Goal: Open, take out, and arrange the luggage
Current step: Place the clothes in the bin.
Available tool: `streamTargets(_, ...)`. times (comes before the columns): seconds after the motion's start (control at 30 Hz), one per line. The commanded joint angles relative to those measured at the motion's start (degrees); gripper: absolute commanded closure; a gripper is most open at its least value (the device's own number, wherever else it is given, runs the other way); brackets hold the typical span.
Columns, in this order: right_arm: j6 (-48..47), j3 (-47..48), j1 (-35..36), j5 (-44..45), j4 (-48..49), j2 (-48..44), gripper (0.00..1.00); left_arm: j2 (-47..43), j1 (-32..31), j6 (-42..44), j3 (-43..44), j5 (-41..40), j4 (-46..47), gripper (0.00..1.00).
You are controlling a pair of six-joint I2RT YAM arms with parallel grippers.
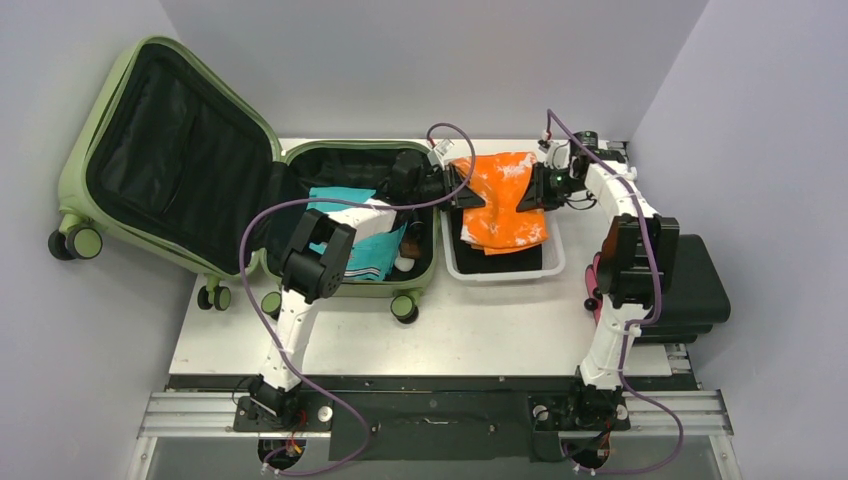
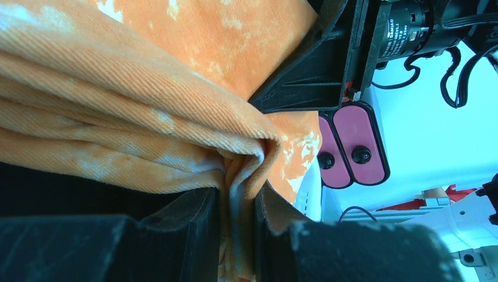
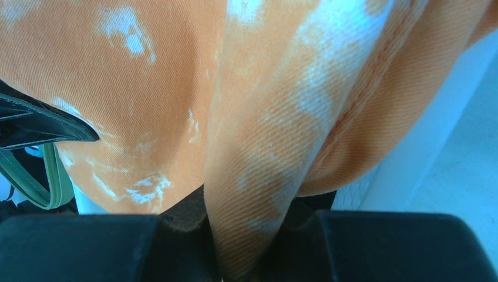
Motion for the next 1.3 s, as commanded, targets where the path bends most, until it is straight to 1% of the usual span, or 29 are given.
streamTargets(0.0,-1.78,-0.42,2.73,-1.14,0.16,-4.50,1.00,-5.48,0.13,-2.18,-2.08,2.65,3.10,1.00)
streamTargets(0.13,-1.76,-0.30,2.27,-1.71,-0.47,-4.65,1.00,-5.93,0.13,-3.19,-3.80,2.61,4.41,1.00)
streamTargets(0.27,-2.47,0.67,2.01,-1.79,-1.51,-5.55,1.00,-5.81,0.17,-4.45,-1.82,2.93,5.23,1.00)
streamTargets(0.37,-3.61,1.59,1.84,-1.75,-2.96,-5.06,1.00,-6.20,-0.20,-4.83,-2.09,3.01,5.22,1.00)
streamTargets(0.47,-4.92,2.71,1.83,-2.69,-5.48,-3.66,1.00,-7.31,-0.82,-4.88,-4.67,2.93,5.64,1.00)
streamTargets(0.67,-5.82,2.39,1.83,-1.90,-5.76,-2.52,1.00,-8.94,-1.10,-4.37,-8.17,2.73,6.16,1.00)
streamTargets(0.8,-5.91,3.89,1.83,-0.15,-5.63,-0.66,1.00,-8.82,-1.18,-3.16,-7.82,2.60,4.64,1.00)
streamTargets(1.0,-6.16,4.65,1.83,1.92,-5.46,1.55,1.00,-7.77,-0.42,2.74,-6.78,1.38,-1.24,1.00)
streamTargets(1.2,-6.52,4.51,1.83,2.85,-5.18,2.24,0.99,-7.97,-0.13,5.00,-7.68,0.92,-3.08,1.00)
streamTargets(1.23,-6.52,4.36,1.83,2.90,-5.02,2.32,0.98,-7.92,-0.07,5.24,-7.29,0.91,-3.79,0.98)
streamTargets(1.27,-6.55,4.29,1.87,3.10,-4.98,2.33,0.98,-7.93,-0.01,5.73,-7.10,0.92,-4.16,0.90)
